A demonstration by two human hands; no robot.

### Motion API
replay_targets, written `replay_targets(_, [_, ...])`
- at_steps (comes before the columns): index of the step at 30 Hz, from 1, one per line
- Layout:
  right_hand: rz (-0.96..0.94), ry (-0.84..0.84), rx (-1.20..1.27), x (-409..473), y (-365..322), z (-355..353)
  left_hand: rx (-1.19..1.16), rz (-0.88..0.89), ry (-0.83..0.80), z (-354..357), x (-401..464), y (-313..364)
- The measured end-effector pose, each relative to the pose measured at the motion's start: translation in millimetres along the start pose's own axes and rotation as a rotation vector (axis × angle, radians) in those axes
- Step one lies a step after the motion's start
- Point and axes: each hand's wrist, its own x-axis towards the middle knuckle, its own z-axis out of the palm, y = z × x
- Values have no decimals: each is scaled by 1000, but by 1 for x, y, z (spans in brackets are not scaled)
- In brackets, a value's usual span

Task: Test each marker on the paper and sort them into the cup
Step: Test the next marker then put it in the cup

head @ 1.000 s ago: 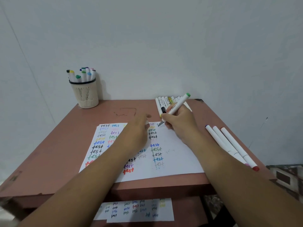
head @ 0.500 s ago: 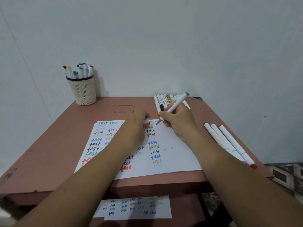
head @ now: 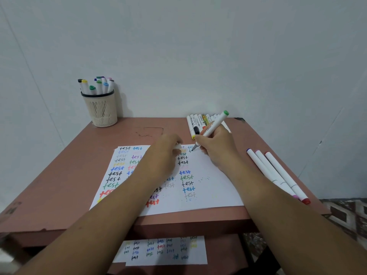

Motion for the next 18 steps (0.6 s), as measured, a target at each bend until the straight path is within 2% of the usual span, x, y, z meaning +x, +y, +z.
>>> replay_targets(6, [24,49,-33,3,4,-2,-76,-27,-4,-5,-4,5])
replay_targets(18, [32,56,-18,0,0,-2,-21,-30,-58,-13,-6,13])
